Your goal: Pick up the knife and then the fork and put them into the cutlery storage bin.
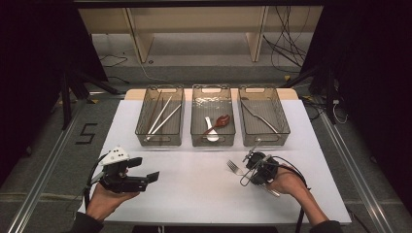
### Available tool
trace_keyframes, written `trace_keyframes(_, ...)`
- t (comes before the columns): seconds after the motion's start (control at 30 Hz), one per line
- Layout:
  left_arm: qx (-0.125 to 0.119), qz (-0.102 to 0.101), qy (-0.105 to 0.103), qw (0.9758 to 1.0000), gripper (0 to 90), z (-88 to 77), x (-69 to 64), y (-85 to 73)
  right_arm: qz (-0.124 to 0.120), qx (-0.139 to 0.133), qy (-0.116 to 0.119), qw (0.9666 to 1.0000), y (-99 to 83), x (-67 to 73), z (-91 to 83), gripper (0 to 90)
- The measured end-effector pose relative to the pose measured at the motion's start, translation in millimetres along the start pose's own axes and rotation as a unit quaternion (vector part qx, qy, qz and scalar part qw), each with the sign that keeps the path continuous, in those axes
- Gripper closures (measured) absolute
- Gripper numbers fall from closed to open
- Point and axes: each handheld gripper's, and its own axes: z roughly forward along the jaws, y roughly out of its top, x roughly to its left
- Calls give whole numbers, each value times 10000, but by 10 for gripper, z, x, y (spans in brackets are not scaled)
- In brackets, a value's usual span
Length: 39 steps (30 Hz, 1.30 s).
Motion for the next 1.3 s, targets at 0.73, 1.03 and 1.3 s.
trace_keyframes(0.73, -9, 12, 11, 10000, 156, 0, -2, 3, -173, -19, 7, 9998, -15, -18, -56, 849)
trace_keyframes(1.03, 7, 2, 2, 10000, 156, 2, 1, 4, -13, -356, -26, 9994, -45, -65, -217, 849)
trace_keyframes(1.3, 9, -11, 6, 10000, 156, -1, 11, 3, 152, -737, 34, 9972, -76, -163, -411, 849)
